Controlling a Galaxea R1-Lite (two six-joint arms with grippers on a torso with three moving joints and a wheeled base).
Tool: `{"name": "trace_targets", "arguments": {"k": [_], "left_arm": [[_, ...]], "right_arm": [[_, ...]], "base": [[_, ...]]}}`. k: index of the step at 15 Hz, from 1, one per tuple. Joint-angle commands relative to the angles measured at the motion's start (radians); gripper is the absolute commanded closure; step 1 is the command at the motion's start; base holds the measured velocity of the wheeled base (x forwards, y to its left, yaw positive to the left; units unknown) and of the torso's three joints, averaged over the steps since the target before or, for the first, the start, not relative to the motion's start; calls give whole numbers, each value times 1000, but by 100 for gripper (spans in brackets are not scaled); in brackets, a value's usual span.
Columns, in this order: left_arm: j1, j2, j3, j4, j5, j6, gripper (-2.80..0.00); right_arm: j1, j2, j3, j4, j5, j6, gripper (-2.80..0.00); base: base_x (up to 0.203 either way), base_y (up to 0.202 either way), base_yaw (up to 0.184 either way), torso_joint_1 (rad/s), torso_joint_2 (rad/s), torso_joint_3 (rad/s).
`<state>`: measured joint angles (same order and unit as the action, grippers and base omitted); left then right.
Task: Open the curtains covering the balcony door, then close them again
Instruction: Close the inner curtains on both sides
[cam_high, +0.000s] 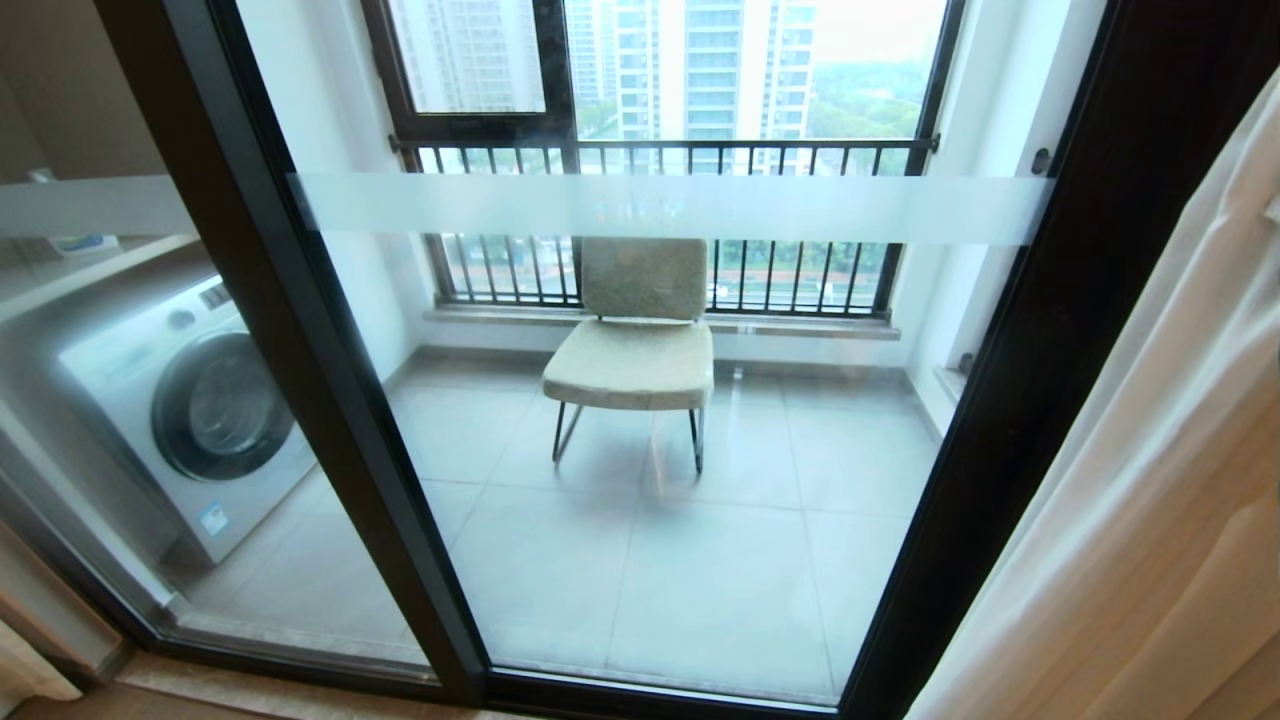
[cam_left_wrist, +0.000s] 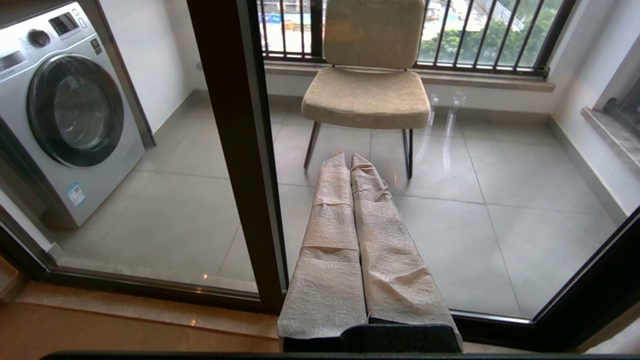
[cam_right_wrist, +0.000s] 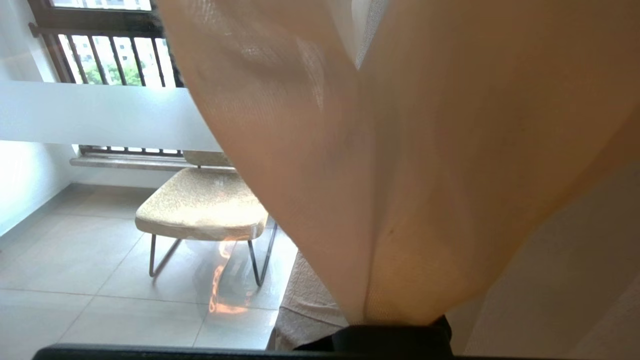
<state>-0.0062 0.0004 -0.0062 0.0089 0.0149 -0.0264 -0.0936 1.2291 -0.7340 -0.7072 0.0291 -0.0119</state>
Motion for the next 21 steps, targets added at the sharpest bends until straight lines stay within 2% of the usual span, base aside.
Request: {"name": "trace_targets", "arguments": {"k": [1,16,21], "left_arm": [[0,0,0,0,0,-1,0],[0,0,0,0,-1,-1,0],[0,0,0,0,-1,-3,0]], "right_arm": [[0,-2,-1,-5,0,0,0],[14,3,2,-3,0,-2,0],[14,4,2,-3,0,-2,0]], "base": [[0,0,0,0,0,0],[0,0,0,0,0,0],[2,133,2,3,3,0]]}}
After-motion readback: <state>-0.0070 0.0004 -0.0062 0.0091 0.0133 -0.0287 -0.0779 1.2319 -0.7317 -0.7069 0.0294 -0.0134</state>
